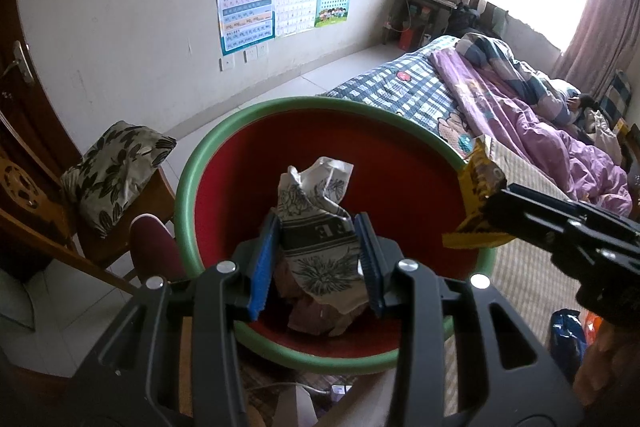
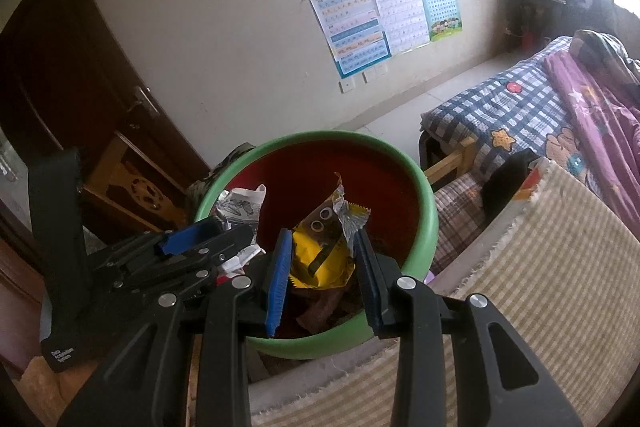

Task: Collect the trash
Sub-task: 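Carry both wrappers over the red bucket and open both tools to drop them, then move both open tools back to the blue and orange bags on the mat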

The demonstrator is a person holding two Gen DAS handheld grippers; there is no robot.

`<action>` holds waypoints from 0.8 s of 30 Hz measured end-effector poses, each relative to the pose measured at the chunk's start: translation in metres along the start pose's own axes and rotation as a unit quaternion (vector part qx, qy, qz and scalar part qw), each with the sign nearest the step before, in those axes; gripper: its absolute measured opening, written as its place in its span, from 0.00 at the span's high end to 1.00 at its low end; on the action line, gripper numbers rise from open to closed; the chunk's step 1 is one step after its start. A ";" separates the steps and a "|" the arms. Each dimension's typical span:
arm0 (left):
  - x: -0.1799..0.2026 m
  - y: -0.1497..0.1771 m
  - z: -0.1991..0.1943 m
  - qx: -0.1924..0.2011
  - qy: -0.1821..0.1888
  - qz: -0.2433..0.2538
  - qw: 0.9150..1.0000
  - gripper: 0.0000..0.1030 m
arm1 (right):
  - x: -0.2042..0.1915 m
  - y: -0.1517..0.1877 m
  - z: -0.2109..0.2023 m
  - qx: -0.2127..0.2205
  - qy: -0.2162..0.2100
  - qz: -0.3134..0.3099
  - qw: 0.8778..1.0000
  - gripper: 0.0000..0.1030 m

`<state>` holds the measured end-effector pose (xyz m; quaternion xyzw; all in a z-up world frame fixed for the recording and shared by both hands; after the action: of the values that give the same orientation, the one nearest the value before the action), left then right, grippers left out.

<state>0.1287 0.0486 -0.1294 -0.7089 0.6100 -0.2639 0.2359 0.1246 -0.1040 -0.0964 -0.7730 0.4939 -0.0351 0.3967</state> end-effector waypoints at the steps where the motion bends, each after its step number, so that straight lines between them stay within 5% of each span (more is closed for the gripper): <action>1: 0.000 0.000 0.000 -0.001 -0.001 0.000 1.000 0.64 | 0.000 0.000 0.001 0.000 0.000 0.001 1.000 0.68; 5: -0.001 -0.002 0.002 -0.001 -0.005 -0.002 1.000 0.62 | 0.002 -0.001 0.004 -0.004 -0.004 0.005 1.000 0.61; 8: -0.003 -0.004 0.001 0.005 -0.011 -0.007 1.000 0.43 | 0.002 -0.002 0.003 0.001 -0.008 0.010 1.000 0.51; 24: 0.002 -0.001 -0.030 0.029 -0.011 -0.005 1.000 0.37 | 0.006 0.003 -0.057 0.041 0.002 0.000 0.999 0.43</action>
<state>0.1099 0.0460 -0.1062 -0.7078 0.5961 -0.2748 0.2614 0.0998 -0.1418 -0.0616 -0.7562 0.4927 -0.0570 0.4268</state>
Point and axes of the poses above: each gripper's, at about its wrist camera, not at the fingertips, and z roughly the way its jaws point, x to its right, y to its underside, the point moved 5 cm from there along z, roughly the way its jaws point, and after that the axes turned 1 degree about y, right-handed, at the moved point
